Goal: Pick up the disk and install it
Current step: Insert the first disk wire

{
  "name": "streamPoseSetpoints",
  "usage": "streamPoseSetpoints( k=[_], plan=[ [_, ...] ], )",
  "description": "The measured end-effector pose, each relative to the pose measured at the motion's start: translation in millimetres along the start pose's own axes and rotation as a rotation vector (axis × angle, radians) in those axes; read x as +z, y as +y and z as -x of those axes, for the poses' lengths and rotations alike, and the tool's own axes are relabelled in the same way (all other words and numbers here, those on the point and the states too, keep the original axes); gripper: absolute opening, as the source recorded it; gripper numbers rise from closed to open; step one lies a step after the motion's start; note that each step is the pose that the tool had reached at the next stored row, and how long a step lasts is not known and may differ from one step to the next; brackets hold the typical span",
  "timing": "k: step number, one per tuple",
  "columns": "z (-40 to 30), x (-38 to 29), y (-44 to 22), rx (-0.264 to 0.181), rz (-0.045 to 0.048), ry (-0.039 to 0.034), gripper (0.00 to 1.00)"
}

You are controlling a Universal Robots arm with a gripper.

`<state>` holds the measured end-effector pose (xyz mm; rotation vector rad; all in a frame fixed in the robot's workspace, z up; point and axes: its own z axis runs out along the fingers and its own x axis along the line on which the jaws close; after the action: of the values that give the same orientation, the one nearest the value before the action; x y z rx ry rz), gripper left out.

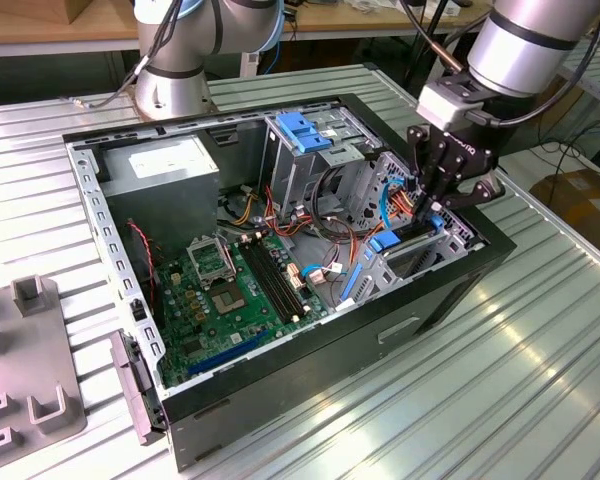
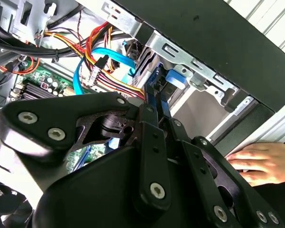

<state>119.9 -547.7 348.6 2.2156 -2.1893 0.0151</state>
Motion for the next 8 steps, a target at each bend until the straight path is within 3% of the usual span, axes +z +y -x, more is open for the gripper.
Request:
streamPoseSetpoints(
  k=[8],
  plan=[
    [-2.6,0.2,0.0,0.000,0.0000,-0.0001,0.16]
  ],
)
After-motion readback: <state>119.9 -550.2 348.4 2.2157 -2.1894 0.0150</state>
